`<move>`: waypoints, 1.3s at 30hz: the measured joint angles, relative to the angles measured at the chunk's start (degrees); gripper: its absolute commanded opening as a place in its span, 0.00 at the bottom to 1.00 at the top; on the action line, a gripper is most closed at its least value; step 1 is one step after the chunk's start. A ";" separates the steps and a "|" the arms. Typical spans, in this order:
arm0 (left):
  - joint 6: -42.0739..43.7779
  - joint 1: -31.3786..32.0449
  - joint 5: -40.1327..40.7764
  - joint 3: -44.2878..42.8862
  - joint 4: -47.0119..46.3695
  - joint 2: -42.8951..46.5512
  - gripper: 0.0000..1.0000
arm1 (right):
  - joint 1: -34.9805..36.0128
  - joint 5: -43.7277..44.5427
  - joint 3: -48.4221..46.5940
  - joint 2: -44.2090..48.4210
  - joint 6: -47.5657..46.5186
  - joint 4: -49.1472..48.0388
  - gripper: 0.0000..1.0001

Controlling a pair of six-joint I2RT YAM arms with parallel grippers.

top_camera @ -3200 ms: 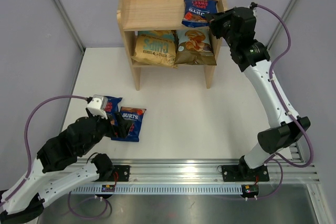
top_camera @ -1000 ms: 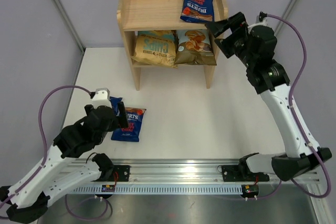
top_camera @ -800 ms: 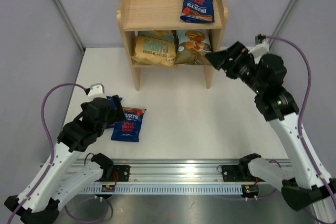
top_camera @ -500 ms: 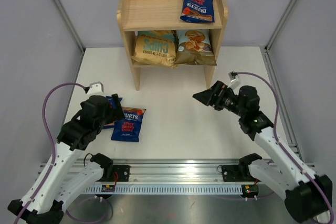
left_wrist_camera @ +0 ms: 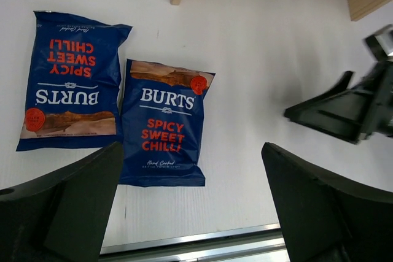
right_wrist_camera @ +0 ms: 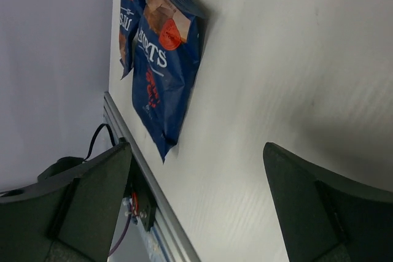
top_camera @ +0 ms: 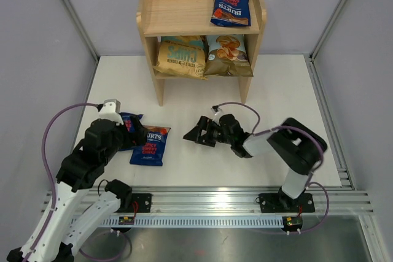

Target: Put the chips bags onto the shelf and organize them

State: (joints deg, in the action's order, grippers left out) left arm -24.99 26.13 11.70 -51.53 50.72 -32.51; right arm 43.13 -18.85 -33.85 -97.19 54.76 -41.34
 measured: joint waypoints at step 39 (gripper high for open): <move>1.29 0.07 -8.72 3.39 -5.01 6.91 0.99 | 7.58 6.27 -9.90 -18.43 -2.29 -16.15 0.00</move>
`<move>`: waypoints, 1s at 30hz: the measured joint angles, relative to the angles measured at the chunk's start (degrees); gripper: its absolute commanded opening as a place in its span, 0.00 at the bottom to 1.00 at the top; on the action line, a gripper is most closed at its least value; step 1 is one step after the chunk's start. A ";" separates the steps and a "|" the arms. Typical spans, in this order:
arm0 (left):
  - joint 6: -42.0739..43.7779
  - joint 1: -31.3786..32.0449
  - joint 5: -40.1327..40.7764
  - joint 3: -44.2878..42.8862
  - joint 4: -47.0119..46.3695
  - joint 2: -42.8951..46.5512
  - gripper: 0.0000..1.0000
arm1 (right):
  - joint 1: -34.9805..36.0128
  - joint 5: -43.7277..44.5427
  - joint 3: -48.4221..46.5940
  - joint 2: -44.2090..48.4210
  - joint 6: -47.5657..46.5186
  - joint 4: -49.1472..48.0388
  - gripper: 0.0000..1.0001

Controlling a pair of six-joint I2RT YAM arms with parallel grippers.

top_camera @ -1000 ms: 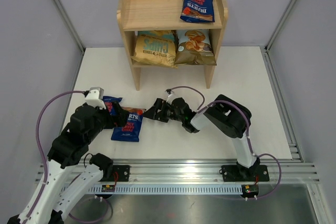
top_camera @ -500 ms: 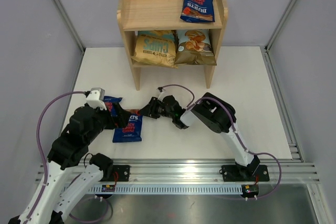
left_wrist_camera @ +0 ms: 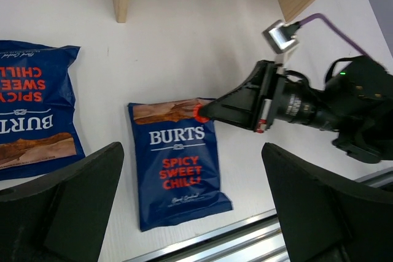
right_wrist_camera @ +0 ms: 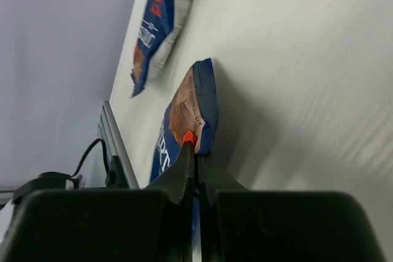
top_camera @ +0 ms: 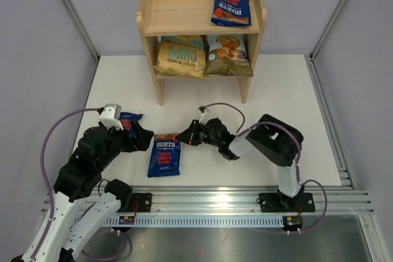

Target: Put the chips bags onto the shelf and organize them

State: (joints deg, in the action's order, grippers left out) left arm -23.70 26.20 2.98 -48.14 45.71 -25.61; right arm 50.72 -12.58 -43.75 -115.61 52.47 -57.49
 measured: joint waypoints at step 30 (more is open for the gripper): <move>-36.13 7.87 -17.33 31.43 -64.65 1.60 0.99 | 0.26 30.64 11.06 69.24 -6.60 32.24 0.00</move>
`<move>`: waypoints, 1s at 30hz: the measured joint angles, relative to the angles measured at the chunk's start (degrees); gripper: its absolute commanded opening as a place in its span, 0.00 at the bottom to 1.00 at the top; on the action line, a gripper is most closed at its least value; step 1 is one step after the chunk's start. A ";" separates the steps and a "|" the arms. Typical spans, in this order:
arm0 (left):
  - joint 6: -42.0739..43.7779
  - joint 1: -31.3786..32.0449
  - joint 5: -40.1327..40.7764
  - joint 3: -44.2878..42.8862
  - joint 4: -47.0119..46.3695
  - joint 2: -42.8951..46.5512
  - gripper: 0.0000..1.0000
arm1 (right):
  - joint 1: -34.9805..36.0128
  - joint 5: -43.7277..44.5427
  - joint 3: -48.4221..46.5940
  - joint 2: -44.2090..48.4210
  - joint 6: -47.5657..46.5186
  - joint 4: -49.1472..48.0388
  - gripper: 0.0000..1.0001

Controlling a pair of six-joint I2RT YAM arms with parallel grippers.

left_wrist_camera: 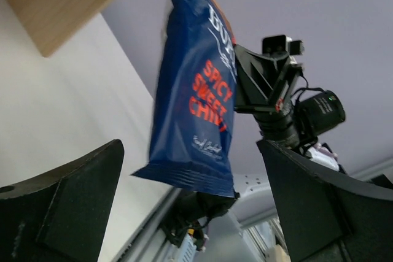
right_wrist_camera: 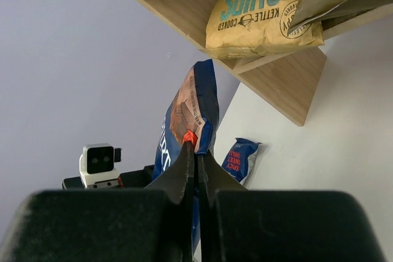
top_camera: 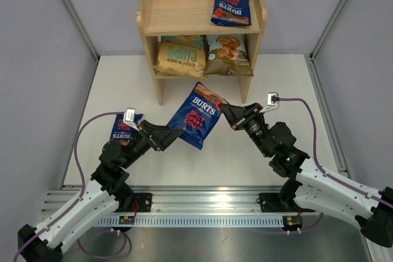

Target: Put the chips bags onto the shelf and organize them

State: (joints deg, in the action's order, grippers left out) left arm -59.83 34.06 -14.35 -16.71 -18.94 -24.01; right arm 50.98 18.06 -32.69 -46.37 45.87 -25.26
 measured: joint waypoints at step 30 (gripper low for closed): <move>7.19 15.56 18.16 -6.67 -13.92 -16.63 0.04 | 0.35 -3.72 3.78 2.56 5.27 -4.79 0.19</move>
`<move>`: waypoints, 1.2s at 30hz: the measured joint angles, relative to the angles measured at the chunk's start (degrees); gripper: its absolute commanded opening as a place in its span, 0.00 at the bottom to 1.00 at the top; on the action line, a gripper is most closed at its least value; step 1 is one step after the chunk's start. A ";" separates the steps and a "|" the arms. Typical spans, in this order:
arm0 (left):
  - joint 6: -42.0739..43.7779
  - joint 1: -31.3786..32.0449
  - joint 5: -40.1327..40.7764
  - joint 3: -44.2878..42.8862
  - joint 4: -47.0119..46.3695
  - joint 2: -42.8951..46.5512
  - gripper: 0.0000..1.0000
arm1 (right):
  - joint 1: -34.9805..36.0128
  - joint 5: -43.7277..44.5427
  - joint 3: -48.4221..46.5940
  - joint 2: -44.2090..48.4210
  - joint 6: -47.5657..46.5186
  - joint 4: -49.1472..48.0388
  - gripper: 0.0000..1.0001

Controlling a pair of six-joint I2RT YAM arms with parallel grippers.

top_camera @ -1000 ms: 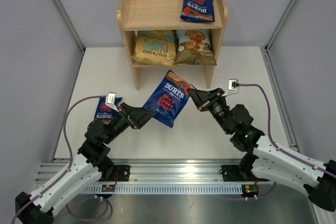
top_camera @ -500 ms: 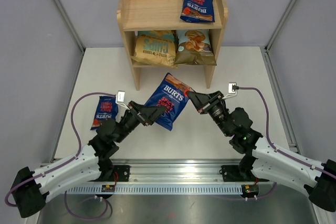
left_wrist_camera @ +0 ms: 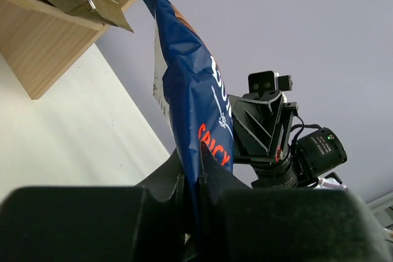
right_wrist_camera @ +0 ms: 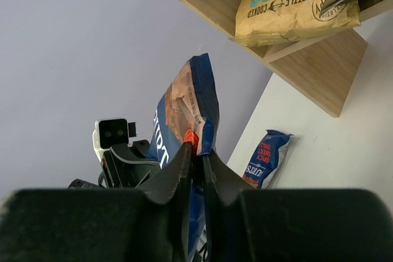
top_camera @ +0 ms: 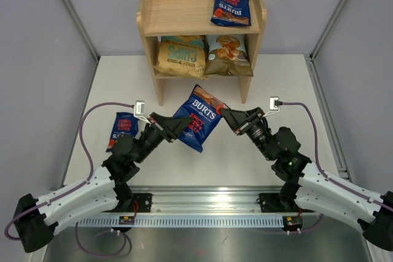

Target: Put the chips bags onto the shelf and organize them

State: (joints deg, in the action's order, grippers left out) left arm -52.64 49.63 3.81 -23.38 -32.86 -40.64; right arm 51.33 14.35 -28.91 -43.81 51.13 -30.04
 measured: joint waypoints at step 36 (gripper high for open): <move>13.70 -10.49 16.04 -76.59 38.86 -33.46 0.00 | 0.17 13.27 -11.96 29.05 -8.79 49.79 0.72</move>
State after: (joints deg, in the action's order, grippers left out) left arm -38.94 39.13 19.86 -99.96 6.00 -74.11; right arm 51.51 27.62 -40.86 -14.76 42.35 19.75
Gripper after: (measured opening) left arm 0.023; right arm 0.717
